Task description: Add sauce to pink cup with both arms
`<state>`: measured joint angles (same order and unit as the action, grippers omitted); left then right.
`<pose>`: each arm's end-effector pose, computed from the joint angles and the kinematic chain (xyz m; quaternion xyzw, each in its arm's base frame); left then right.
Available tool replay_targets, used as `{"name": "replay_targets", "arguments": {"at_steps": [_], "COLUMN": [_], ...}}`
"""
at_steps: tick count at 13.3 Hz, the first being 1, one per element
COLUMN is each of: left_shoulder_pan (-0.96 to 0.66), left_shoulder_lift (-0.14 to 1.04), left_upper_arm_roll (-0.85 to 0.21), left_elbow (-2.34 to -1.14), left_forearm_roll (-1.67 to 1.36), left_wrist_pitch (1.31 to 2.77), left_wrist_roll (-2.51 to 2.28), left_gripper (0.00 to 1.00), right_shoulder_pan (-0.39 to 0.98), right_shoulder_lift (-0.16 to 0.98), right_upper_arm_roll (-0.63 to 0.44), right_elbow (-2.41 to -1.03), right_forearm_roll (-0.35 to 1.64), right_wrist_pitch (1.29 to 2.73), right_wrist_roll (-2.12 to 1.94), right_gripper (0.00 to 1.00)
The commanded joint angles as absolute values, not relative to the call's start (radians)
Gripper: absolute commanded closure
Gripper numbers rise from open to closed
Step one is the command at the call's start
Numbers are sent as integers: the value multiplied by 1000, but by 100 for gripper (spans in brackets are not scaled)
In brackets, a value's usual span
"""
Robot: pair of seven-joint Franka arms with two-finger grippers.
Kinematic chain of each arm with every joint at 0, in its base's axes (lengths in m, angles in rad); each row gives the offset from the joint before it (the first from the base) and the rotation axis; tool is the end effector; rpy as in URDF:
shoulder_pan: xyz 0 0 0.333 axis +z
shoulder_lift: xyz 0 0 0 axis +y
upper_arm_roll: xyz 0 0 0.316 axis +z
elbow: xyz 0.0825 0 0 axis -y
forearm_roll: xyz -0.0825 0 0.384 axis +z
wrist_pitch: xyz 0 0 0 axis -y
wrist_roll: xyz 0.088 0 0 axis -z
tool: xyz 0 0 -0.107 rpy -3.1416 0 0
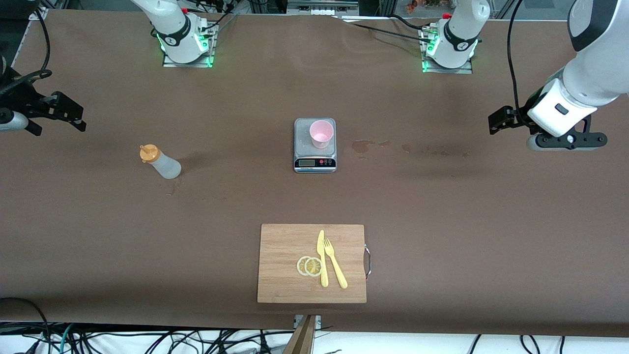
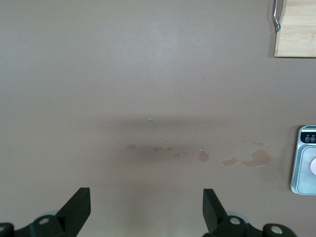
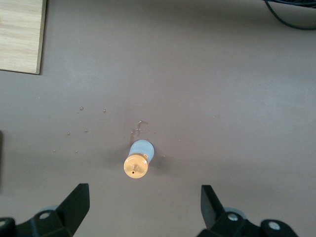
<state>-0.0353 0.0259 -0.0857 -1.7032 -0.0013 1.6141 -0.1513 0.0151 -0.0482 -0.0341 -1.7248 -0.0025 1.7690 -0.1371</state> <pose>0.5539 -0.0670 0.5514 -0.9982 -0.0151 0.0571 0.0061 0.5551 -0.0112 0.5957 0.9972 0.0591 0.0460 0.0040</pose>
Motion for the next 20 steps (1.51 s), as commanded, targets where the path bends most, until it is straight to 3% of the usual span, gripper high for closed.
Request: {"name": "replay_targets", "arguments": {"at_steps": [1,5,20], "left_shoulder_pan": [-37,-38,-31], "left_shoulder_lift": [41,43,51], "left_upper_arm_roll": [-90,-91,-112], "left_elbow": [-1678,-1678,-1677], "left_forearm_roll": [2,2,12], "left_wrist_pitch": [1597,1597,1600], "left_wrist_roll": [-133,-135,-144], "left_gripper": [0,0,0], "right_shoulder_pan": [15,14,9], "right_shoulder_lift": [-64,-74,-63], "right_upper_arm_roll": [-34,-40,-43], "right_elbow": [-1720,-1715,-1649], "right_forearm_roll": [-5,3,-6], "right_wrist_pitch": [1743,1660,1604], "right_wrist_roll": [-121,-130,-198], "right_gripper": [0,0,0]}}
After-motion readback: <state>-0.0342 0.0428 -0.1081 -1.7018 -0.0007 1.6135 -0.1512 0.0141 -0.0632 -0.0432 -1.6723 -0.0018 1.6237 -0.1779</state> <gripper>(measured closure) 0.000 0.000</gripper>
